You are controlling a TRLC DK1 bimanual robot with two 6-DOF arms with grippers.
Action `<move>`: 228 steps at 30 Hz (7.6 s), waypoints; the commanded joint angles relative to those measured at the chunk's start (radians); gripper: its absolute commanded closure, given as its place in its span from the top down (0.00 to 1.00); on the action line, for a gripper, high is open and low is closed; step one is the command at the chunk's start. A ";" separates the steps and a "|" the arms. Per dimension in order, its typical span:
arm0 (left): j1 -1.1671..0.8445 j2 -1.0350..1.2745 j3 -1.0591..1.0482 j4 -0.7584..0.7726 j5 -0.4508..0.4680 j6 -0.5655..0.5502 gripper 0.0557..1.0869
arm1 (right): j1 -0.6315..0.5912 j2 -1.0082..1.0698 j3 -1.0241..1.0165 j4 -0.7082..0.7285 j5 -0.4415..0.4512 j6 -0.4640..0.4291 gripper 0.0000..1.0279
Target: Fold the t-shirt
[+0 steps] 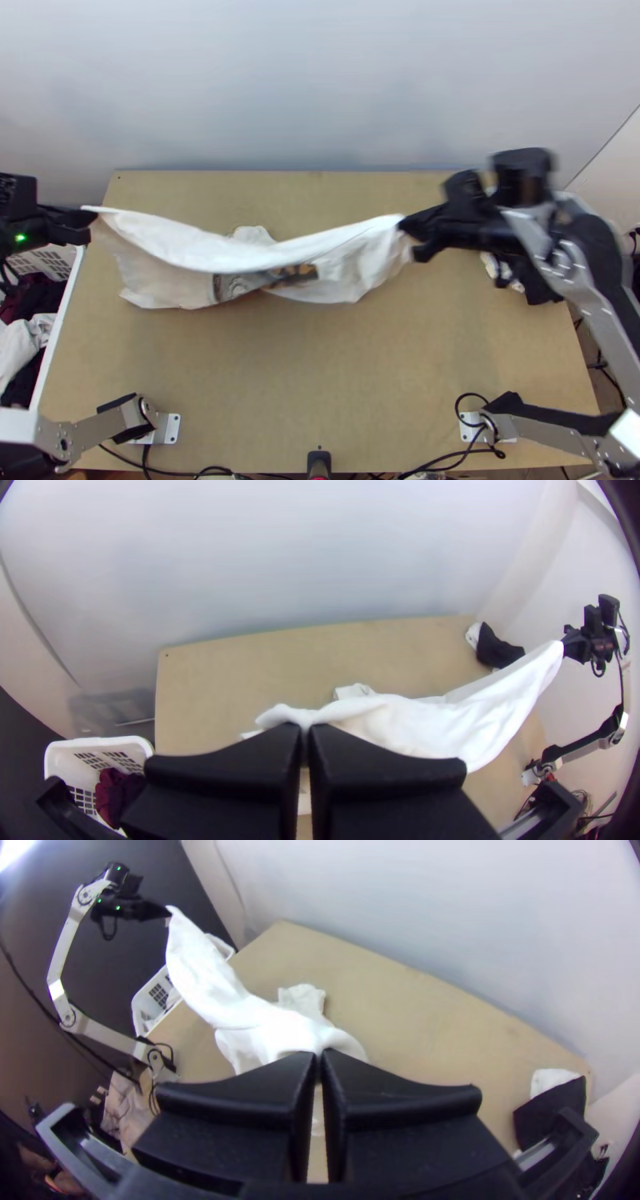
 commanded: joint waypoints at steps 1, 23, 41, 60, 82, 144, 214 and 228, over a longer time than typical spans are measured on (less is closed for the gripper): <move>-0.009 -0.063 0.163 -0.030 0.008 -0.110 0.04 | -0.130 -0.156 0.036 -0.005 0.027 0.036 0.03; -0.066 -0.290 0.518 -0.077 0.011 -0.259 0.04 | -0.266 -0.461 0.290 -0.114 0.025 0.108 0.03; -0.081 -0.304 0.488 -0.051 0.034 -0.306 0.04 | -0.484 -0.446 0.501 -0.224 -0.045 0.172 0.03; -0.172 -0.558 0.254 -0.140 0.025 -0.314 0.04 | -0.332 -0.529 0.301 -0.352 -0.231 0.178 0.03; -0.280 -0.005 -0.309 0.426 -0.247 -0.114 0.04 | -0.378 0.335 0.120 -0.211 -0.226 -0.222 0.03; -0.478 0.232 -0.771 0.837 -0.649 -0.156 0.74 | -0.369 0.553 -0.297 0.076 0.054 -0.222 0.59; -0.891 -0.508 -0.929 0.197 -0.624 -0.121 0.95 | -0.387 -0.674 -0.739 -0.470 0.071 -0.083 0.96; -0.935 -0.523 -0.978 0.234 -0.620 -0.101 0.95 | -0.251 -0.562 -0.751 -0.401 0.064 -0.101 0.96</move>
